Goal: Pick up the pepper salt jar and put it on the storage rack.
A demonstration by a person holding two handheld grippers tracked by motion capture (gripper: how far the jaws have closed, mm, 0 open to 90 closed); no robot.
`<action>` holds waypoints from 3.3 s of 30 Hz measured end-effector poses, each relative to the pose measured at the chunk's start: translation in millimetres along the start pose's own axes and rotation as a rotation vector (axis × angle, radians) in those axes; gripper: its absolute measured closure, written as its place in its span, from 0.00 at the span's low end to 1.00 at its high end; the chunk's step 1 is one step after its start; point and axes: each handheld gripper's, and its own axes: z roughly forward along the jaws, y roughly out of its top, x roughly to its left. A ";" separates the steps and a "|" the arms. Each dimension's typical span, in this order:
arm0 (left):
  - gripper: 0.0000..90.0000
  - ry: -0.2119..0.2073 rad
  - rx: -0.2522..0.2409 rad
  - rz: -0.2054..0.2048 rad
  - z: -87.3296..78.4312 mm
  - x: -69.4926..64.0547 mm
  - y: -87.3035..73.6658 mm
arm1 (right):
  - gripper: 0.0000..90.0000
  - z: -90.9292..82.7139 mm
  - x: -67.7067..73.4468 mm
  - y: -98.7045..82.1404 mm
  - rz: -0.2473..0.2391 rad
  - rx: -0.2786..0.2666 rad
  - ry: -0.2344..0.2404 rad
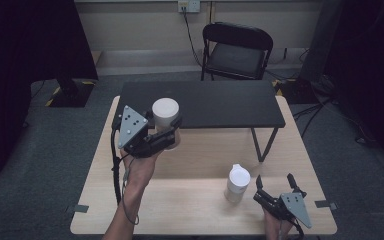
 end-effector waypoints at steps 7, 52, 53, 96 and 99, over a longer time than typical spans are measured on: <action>0.38 0.011 0.018 -0.004 13.8 8.8 12.2 | 0.01 0.0 -0.1 0.0 0.000 0.000 0.001; 0.38 0.096 0.063 -0.049 72.2 31.9 12.6 | 0.01 -0.1 -1.5 0.0 0.000 0.000 0.009; 0.38 0.098 0.057 -0.051 71.9 31.1 11.2 | 0.01 -0.1 -1.5 0.0 0.001 0.000 0.009; 0.00 0.106 -0.083 -0.063 49.9 26.1 -23.1 | 0.01 -0.1 -1.5 0.0 0.000 0.000 0.009; 0.00 0.104 -0.095 -0.080 45.2 24.1 -26.7 | 0.01 -0.1 -1.5 0.0 0.000 0.000 0.009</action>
